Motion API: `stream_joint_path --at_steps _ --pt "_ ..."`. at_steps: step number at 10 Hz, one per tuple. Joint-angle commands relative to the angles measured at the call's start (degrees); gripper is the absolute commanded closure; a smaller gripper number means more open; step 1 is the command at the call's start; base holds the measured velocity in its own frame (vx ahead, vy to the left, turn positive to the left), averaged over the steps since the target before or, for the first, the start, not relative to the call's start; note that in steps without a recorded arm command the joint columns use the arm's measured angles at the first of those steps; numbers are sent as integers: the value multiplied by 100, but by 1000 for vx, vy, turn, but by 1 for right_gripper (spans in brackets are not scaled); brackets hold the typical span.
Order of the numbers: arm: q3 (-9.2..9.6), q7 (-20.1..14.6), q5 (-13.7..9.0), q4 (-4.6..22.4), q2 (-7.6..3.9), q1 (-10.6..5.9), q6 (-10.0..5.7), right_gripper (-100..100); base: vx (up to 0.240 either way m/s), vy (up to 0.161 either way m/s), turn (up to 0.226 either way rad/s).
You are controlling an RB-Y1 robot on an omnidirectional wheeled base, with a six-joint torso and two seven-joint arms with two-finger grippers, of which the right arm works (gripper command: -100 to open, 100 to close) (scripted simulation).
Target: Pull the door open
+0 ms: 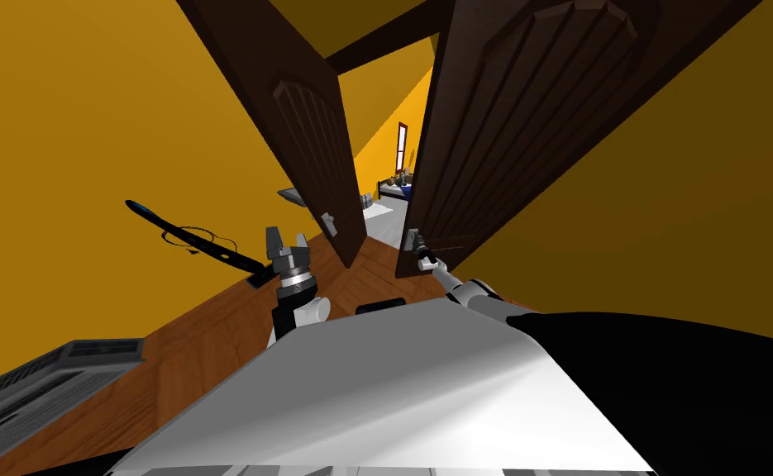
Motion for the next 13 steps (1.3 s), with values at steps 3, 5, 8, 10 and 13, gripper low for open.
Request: stream_joint_path --at_steps 3,5,8,10,13 --pt "251 -148 10 -184 -93 92 0 100 -189 -102 102" --pt "404 -249 15 -273 -165 125 -16 100 -206 -115 110" --pt "588 -370 20 -380 -251 164 -34 100 -193 -111 92" --pt "606 -377 23 -353 -260 163 -48 100 -114 -73 42" --pt "869 -517 -7 -481 -401 219 -108 100 -154 -88 77"
